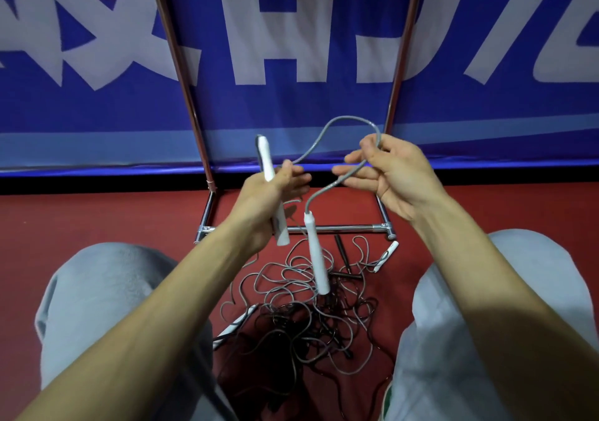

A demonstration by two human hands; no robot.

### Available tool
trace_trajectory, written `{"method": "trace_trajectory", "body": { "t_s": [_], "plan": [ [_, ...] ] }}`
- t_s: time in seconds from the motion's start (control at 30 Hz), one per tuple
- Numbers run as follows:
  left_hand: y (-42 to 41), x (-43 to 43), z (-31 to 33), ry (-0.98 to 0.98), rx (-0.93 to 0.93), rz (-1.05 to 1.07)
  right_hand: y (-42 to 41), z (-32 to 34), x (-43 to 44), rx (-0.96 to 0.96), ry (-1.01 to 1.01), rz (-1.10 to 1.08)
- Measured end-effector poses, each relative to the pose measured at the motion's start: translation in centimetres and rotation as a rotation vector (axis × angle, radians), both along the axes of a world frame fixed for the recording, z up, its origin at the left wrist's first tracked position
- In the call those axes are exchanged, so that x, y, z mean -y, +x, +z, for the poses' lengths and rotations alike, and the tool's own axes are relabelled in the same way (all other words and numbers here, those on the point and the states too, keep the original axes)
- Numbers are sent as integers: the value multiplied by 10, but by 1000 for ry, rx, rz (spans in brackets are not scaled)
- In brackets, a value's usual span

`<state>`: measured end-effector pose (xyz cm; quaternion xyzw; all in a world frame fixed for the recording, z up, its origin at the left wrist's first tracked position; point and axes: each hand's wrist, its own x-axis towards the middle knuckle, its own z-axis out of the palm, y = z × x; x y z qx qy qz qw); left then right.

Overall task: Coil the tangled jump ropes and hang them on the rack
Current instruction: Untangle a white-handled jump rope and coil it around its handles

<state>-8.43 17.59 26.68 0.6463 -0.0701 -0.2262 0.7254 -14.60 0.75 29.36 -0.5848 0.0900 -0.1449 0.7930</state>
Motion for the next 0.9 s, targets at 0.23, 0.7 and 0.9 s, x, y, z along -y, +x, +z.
{"method": "trace_trajectory", "body": {
  "t_s": [0.23,0.7,0.9],
  "plan": [
    [-21,8,6,-119,-179,-373,3,0,5,90,380,-137],
    [-16,8,-19,179,260,-392,6,-9,14,11,703,-282],
    [11,-4,-15,731,835,-163,-1,-18,4,-333,-501,-340]
  ]
}}
